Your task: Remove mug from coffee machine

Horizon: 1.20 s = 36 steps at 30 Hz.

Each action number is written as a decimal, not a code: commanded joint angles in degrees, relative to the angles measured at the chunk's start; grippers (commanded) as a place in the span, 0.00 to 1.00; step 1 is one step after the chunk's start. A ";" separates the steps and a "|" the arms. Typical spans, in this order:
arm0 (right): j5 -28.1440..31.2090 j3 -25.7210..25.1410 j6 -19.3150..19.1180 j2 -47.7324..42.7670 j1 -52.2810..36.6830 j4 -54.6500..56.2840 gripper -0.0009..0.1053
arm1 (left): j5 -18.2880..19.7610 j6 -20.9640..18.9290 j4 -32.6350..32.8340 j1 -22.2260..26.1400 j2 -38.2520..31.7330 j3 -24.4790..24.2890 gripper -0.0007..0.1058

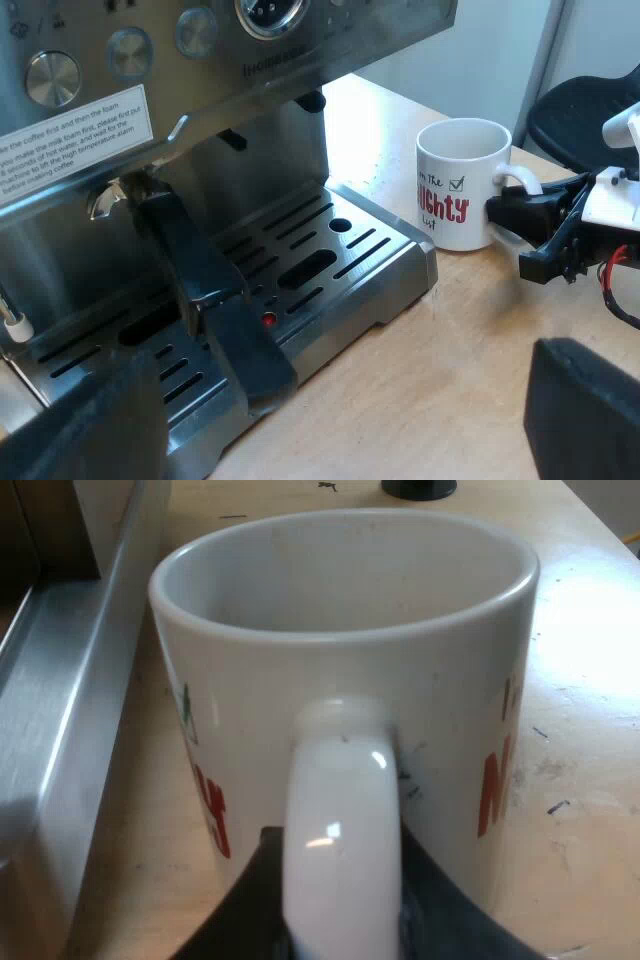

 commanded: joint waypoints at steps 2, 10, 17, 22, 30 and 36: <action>-1.04 -0.34 0.10 0.31 -0.21 0.92 0.29 | 0.62 -0.61 -0.92 -0.31 0.01 -0.29 0.82; -1.24 -0.34 2.32 0.31 -0.21 1.33 0.55 | 0.62 -0.61 -0.92 -0.31 0.01 -0.29 0.82; -1.24 -0.34 2.32 0.02 0.18 1.48 0.55 | 0.62 -0.61 -0.92 -0.31 0.01 -0.29 0.82; -1.48 -0.34 2.32 -3.13 0.67 5.38 0.55 | 0.62 -0.61 -0.92 -0.31 0.01 -0.29 0.82; -1.63 -0.34 2.32 -13.91 0.67 16.89 0.55 | 0.51 -0.61 -0.92 -0.31 0.01 -0.29 0.82; -2.14 -0.34 2.32 -23.56 0.67 25.27 0.55 | 0.51 -0.61 -0.92 -0.31 0.01 -0.29 0.82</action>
